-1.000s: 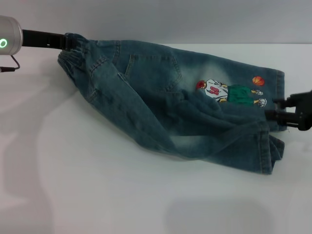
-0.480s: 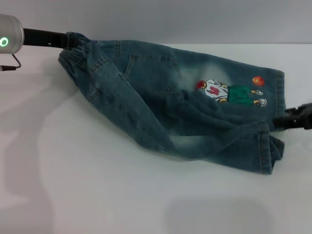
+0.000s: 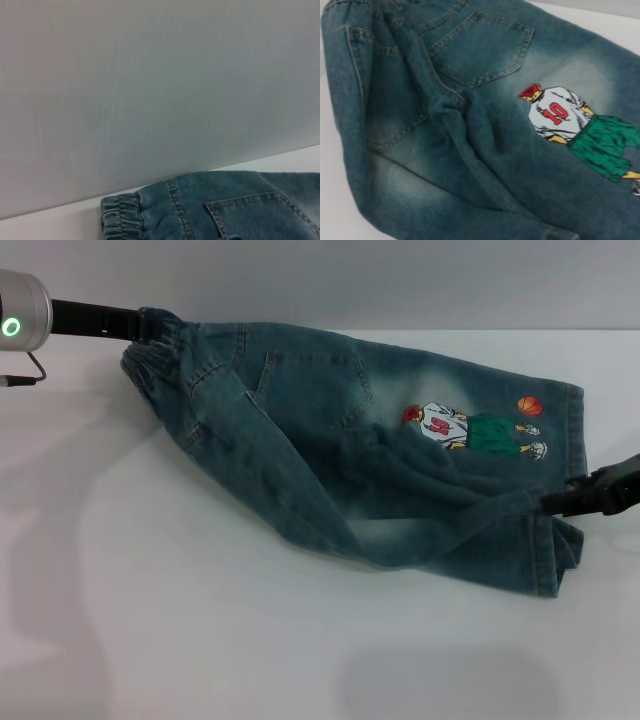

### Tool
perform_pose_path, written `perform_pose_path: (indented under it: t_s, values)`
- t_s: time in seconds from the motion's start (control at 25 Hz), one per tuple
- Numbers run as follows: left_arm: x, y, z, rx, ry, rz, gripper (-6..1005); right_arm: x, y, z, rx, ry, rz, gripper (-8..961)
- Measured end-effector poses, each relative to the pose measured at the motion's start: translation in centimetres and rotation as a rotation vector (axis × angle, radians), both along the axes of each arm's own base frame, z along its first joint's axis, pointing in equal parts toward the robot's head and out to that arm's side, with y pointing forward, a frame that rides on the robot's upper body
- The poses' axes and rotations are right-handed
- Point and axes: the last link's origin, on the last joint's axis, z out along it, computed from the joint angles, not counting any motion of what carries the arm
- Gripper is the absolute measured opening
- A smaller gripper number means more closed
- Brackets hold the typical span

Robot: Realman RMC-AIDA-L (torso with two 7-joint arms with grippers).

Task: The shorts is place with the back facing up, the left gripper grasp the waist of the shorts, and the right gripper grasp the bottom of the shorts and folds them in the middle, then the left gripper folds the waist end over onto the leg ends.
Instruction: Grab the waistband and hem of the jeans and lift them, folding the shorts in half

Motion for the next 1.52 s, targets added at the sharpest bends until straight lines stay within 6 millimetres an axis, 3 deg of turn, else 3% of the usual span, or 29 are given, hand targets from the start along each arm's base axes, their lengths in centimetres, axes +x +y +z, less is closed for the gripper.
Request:
perform_pose_path:
  t_s: [1.0, 1.52]
  values:
    - [-0.1, -0.1, 0.0, -0.005, 0.005, -0.005, 48, 0.4, 0.6, -2.4, -0.072, -0.036, -0.045, 491]
    - [-0.4, -0.2, 0.0, -0.002, 0.008, -0.001, 48, -1.4, 0.9, -4.1, -0.142, -0.057, 0.028, 491]
